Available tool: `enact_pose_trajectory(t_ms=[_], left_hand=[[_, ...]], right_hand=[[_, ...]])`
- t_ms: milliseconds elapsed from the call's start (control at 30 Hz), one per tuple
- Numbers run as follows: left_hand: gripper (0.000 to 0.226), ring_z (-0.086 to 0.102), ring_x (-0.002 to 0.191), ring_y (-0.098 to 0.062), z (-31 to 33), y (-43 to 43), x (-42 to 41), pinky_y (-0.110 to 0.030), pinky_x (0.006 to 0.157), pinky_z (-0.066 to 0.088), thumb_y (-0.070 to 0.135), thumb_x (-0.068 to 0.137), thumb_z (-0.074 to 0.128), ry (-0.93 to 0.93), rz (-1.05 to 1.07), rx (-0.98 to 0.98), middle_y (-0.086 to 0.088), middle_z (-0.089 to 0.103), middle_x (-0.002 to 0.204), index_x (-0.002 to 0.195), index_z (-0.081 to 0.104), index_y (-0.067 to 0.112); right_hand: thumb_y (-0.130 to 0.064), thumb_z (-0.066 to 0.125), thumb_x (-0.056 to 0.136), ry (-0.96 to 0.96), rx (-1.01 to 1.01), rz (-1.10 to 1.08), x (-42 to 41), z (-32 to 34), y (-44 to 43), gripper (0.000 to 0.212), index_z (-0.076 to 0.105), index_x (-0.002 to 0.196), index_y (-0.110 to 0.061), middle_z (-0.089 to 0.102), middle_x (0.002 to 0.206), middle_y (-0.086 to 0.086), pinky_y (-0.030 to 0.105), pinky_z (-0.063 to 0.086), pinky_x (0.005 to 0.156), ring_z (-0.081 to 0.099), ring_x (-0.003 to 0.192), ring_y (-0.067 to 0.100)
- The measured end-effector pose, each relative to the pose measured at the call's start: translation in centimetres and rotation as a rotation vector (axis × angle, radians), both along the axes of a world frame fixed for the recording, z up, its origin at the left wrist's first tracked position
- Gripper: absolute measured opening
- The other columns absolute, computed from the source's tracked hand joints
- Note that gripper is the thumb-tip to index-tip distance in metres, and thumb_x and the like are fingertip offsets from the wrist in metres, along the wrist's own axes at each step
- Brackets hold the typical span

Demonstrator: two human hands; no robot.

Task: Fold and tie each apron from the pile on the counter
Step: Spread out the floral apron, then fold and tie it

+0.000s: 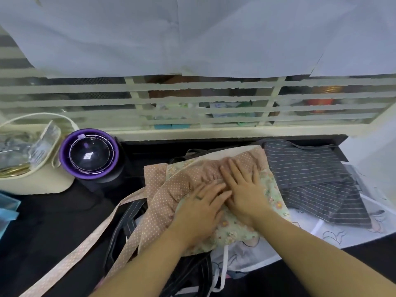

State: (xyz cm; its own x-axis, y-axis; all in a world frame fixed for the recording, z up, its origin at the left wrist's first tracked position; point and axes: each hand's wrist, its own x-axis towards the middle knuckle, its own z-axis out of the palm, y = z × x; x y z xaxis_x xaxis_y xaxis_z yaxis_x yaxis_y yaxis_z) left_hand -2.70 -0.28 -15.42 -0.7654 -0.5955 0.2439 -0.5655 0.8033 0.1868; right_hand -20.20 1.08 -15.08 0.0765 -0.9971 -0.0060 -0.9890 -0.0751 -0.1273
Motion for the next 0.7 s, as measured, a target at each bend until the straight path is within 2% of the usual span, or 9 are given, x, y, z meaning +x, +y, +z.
enact_pose_trajectory(t_ms=[67, 167, 233, 300, 367, 467, 500, 567, 700], left_hand=[[0.062, 0.005, 0.148, -0.022, -0.7, -1.3, 0.5, -0.044, 0.116, 0.011, 0.059, 0.097, 0.016, -0.233, 0.063, 0.064, -0.006, 0.020, 0.159, 0.150, 0.027, 0.029], [0.085, -0.033, 0.140, -0.023, -0.8, -2.7, 0.7, -0.047, 0.115, -0.017, 0.086, 0.073, 0.004, -0.402, 0.194, 0.276, -0.003, -0.033, 0.152, 0.144, -0.018, 0.044], [0.100, -0.037, 0.136, -0.024, -0.7, -3.3, 0.5, -0.048, 0.114, -0.019, 0.094, 0.059, 0.008, -0.430, 0.269, 0.387, -0.002, -0.040, 0.148, 0.142, -0.022, 0.047], [0.103, -0.037, 0.136, -0.024, -0.6, -3.7, 0.5, -0.048, 0.115, -0.018, 0.094, 0.056, 0.007, -0.453, 0.270, 0.456, -0.004, -0.039, 0.149, 0.143, -0.022, 0.047], [0.103, -0.033, 0.139, -0.027, -0.3, -3.9, 0.6, -0.048, 0.115, -0.016, 0.093, 0.056, 0.007, -0.484, 0.261, 0.474, -0.005, -0.037, 0.151, 0.143, -0.022, 0.046], [0.103, -0.026, 0.143, -0.029, 0.3, -4.3, 0.7, -0.049, 0.117, -0.012, 0.092, 0.058, 0.008, -0.513, 0.252, 0.474, -0.007, -0.033, 0.153, 0.144, -0.021, 0.045], [0.101, -0.025, 0.143, -0.029, 0.5, -4.4, 0.7, -0.049, 0.117, -0.011, 0.092, 0.061, 0.011, -0.525, 0.248, 0.476, -0.007, -0.032, 0.154, 0.145, -0.020, 0.044], [0.096, -0.024, 0.144, -0.030, 1.0, -4.4, 0.6, -0.049, 0.117, -0.010, 0.089, 0.070, 0.020, -0.550, 0.247, 0.486, -0.007, -0.031, 0.154, 0.147, -0.017, 0.043], [0.087, -0.025, 0.143, -0.033, 2.4, -3.3, 0.2, -0.048, 0.117, -0.011, 0.078, 0.084, 0.027, -0.520, 0.287, 0.448, -0.012, -0.029, 0.155, 0.150, -0.011, 0.036]], right_hand=[[-0.074, -0.020, 0.074, 0.038, 0.106, -0.108, -1.3, -0.5, 0.3, 0.082, -0.012, 0.147, -0.036, -0.012, 0.158, -0.002, 0.053, -0.016, 0.113, -0.010, 0.148, 0.023], [-0.075, -0.019, 0.070, 0.066, 0.191, -0.247, -2.6, -0.9, 0.4, 0.086, -0.014, 0.148, -0.038, -0.019, 0.157, -0.004, 0.058, -0.014, 0.111, -0.016, 0.146, 0.020], [-0.076, -0.021, 0.067, 0.012, 0.240, -0.308, -3.6, -1.1, 0.5, 0.092, -0.011, 0.150, -0.036, -0.019, 0.158, -0.002, 0.059, -0.011, 0.113, -0.019, 0.146, 0.018], [-0.077, -0.031, 0.061, 0.003, 0.276, -0.290, -4.6, -0.9, 0.9, 0.101, -0.012, 0.150, -0.034, -0.019, 0.159, -0.001, 0.057, -0.010, 0.114, -0.019, 0.145, 0.017], [-0.074, -0.031, 0.067, -0.004, 0.204, -0.233, -5.1, 0.3, 1.4, 0.101, -0.004, 0.152, -0.028, -0.010, 0.161, 0.001, 0.053, -0.012, 0.114, -0.015, 0.146, 0.016], [-0.067, 0.019, 0.092, -0.032, 0.043, 0.093, -4.0, 3.0, 3.1, 0.075, 0.028, 0.149, -0.020, 0.026, 0.156, 0.005, 0.048, 0.000, 0.119, 0.012, 0.147, 0.019], [-0.063, 0.035, 0.090, -0.011, 0.036, 0.260, -3.4, 3.1, 4.0, 0.072, 0.034, 0.147, -0.018, 0.034, 0.153, 0.005, 0.048, 0.008, 0.119, 0.021, 0.145, 0.021], [-0.058, 0.048, 0.079, 0.108, 0.097, 0.457, -2.7, 2.8, 5.6, 0.077, 0.042, 0.143, -0.015, 0.043, 0.147, 0.005, 0.047, 0.022, 0.115, 0.036, 0.138, 0.022], [-0.059, 0.074, 0.058, 0.261, 0.197, 0.362, -2.8, 1.8, 5.9, 0.091, 0.055, 0.133, -0.012, 0.056, 0.136, 0.007, 0.042, 0.045, 0.099, 0.057, 0.122, 0.024]])
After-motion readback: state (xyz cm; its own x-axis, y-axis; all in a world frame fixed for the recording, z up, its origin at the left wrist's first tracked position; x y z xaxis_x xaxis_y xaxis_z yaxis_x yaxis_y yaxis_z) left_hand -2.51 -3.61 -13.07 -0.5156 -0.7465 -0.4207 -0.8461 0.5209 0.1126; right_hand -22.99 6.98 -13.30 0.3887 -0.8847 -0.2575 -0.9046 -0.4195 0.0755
